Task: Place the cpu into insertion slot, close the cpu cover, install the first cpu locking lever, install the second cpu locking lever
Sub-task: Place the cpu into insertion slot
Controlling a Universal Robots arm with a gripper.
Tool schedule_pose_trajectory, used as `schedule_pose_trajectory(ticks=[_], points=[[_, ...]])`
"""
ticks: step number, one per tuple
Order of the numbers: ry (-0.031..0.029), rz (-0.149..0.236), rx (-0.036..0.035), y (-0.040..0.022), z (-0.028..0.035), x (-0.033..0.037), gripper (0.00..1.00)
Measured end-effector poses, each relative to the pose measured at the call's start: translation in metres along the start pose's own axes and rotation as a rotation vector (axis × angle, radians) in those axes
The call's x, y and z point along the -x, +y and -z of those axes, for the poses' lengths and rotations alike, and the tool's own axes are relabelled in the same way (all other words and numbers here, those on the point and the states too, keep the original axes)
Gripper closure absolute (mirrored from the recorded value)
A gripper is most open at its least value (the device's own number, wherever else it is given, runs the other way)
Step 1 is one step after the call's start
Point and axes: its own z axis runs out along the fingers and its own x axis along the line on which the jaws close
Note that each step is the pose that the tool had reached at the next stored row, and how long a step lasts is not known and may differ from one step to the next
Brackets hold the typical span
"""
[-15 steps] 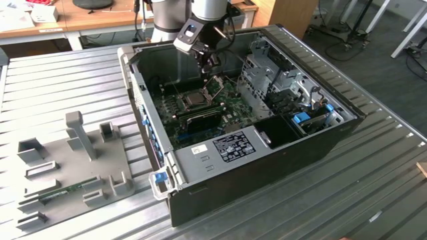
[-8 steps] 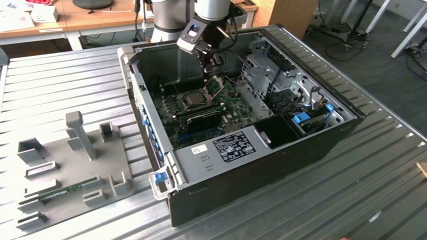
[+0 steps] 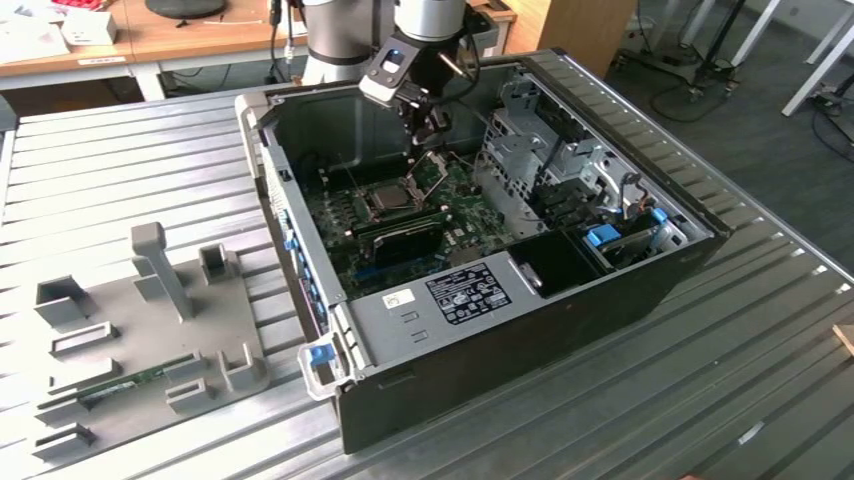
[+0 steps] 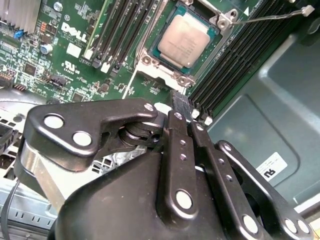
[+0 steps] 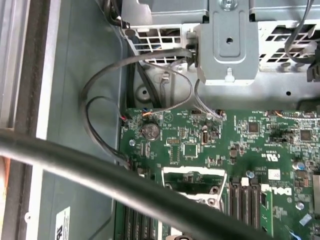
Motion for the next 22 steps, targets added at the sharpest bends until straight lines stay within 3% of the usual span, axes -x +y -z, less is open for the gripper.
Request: schedule_pose_trajectory(ticks=[11, 15, 17, 22], points=[[0.0000, 0.000, 0.0000, 0.0121, -0.0014, 0.0001, 0.89], [0.0000, 0.000, 0.0000, 0.0129, -0.0016, 0.0001, 0.89], [0.0005, 0.000, 0.0011, 0.0105, -0.0024, 0.0001, 0.89], [0.0000, 0.000, 0.0027, -0.0032, -0.0058, 0.0001, 0.89]])
